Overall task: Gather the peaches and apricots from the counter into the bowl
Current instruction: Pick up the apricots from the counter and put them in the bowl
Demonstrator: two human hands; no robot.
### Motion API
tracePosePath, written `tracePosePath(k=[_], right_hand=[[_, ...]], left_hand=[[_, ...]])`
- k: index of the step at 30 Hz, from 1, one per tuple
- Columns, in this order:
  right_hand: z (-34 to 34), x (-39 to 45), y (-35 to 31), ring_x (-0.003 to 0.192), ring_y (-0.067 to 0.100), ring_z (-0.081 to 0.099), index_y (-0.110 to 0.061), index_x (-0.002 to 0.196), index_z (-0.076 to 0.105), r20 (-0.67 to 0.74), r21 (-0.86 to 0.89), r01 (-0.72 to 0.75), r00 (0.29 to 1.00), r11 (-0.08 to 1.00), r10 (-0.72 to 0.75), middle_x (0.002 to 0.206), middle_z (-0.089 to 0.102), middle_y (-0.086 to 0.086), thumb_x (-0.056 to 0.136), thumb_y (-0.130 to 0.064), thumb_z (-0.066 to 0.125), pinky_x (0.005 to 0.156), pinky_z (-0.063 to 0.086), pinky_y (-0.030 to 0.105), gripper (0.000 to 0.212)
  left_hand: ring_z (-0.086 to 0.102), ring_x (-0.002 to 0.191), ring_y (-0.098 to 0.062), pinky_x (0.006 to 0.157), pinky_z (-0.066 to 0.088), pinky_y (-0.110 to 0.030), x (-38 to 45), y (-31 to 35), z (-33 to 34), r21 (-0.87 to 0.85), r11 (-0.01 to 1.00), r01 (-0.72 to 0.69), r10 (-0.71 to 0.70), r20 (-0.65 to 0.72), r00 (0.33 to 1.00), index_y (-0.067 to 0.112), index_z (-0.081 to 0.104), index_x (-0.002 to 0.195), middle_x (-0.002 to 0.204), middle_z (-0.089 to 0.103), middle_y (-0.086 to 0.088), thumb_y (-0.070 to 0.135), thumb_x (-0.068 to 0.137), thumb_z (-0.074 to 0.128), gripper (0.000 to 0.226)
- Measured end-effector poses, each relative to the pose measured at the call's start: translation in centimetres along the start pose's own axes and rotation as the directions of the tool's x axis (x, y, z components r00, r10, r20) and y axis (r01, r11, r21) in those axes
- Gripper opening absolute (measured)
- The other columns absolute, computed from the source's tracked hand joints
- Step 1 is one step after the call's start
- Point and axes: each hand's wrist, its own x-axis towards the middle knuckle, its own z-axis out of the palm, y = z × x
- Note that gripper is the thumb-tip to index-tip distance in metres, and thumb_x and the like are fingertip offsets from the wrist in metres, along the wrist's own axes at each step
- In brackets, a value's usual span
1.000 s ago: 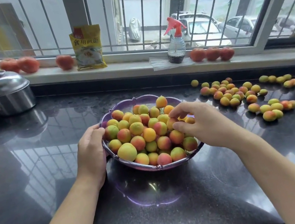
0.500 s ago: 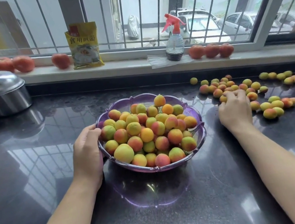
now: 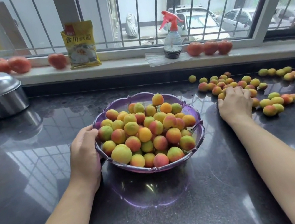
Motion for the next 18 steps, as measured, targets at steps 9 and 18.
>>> tracePosePath(k=[9,18], right_hand=[[0.5,0.0,0.0,0.105,0.041,0.053,-0.007,0.114,0.064,-0.163,0.056,0.112,0.981,0.992,-0.102,0.109,0.068,0.023,0.096,-0.010,0.061,0.089,0.046,0.046,0.018],[-5.0,-2.3,-3.1,0.103,0.023,0.064,-0.017,0.124,0.069,-0.078,0.658,0.147,0.989,0.739,-0.128,0.109,0.068,0.001,0.097,-0.024,0.065,0.095,0.053,0.041,0.028]], left_hand=[[0.074,0.093,-0.018,0.079,0.057,-0.035,0.3,-0.2,-0.1,-0.011,1.000,0.020,-0.021,-0.016,1.000,0.017,0.077,0.101,0.096,0.079,-0.003,0.030,0.084,0.056,0.030],[0.075,0.086,-0.013,0.068,0.059,-0.027,0.3,-0.1,-0.1,-0.017,1.000,0.019,-0.019,0.002,1.000,0.016,0.075,0.101,0.091,0.079,-0.001,0.029,0.084,0.057,0.028]])
